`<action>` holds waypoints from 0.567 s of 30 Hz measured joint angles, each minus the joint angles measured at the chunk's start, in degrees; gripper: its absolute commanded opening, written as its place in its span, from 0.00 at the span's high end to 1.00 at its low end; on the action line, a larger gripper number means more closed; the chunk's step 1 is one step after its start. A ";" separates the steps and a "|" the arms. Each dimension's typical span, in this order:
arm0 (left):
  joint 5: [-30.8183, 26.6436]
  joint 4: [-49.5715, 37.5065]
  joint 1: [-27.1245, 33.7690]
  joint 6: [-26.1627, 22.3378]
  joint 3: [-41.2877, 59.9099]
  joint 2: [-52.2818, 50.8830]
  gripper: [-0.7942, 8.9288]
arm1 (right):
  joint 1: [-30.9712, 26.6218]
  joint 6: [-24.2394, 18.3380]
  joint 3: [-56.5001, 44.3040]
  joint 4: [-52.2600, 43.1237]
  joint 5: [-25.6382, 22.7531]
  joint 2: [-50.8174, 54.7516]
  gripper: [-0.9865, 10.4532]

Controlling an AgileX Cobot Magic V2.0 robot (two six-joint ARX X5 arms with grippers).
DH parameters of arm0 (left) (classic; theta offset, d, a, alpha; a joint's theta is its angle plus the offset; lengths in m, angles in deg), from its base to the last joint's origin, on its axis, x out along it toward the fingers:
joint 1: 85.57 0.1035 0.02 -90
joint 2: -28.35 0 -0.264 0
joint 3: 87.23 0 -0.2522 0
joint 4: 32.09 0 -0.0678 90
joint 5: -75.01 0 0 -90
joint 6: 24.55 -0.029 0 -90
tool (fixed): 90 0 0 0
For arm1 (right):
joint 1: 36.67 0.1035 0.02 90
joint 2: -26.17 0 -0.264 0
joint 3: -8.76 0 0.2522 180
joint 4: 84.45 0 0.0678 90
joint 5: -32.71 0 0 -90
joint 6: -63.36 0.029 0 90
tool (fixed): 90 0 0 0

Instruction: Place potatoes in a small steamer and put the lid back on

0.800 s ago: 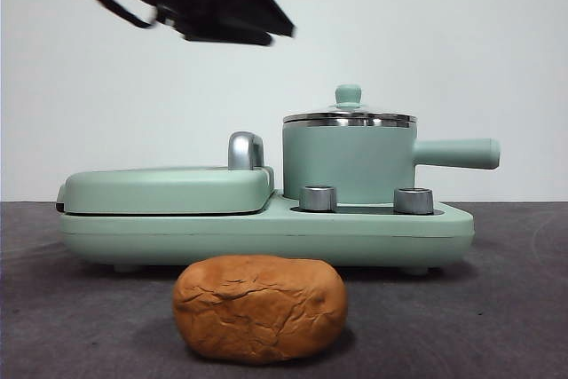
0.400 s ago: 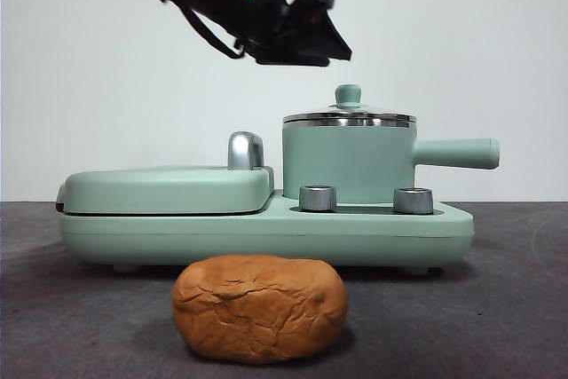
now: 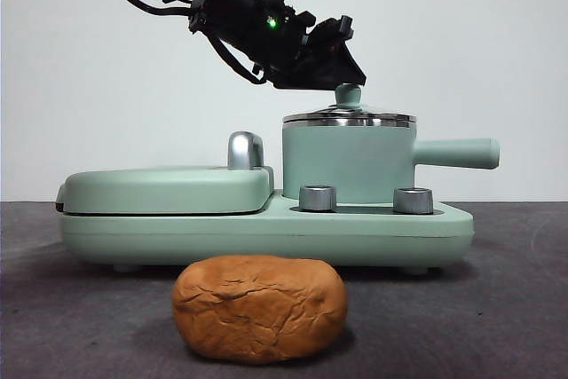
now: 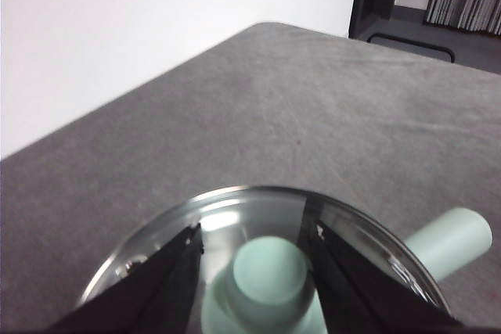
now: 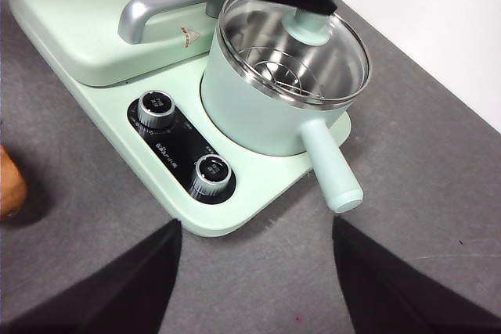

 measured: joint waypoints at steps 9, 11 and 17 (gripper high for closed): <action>0.00 1.51 -0.20 -0.04 -0.07 0.94 0.69 | 0.00 0.85 0.00 0.00 0.00 0.00 0.65; -0.09 1.38 -0.20 -0.11 -0.07 1.66 0.69 | 0.00 1.29 0.00 0.00 0.00 0.00 0.65; -0.11 1.07 -0.24 -0.09 -0.15 1.97 0.69 | 0.00 1.49 0.00 0.00 0.00 0.00 0.65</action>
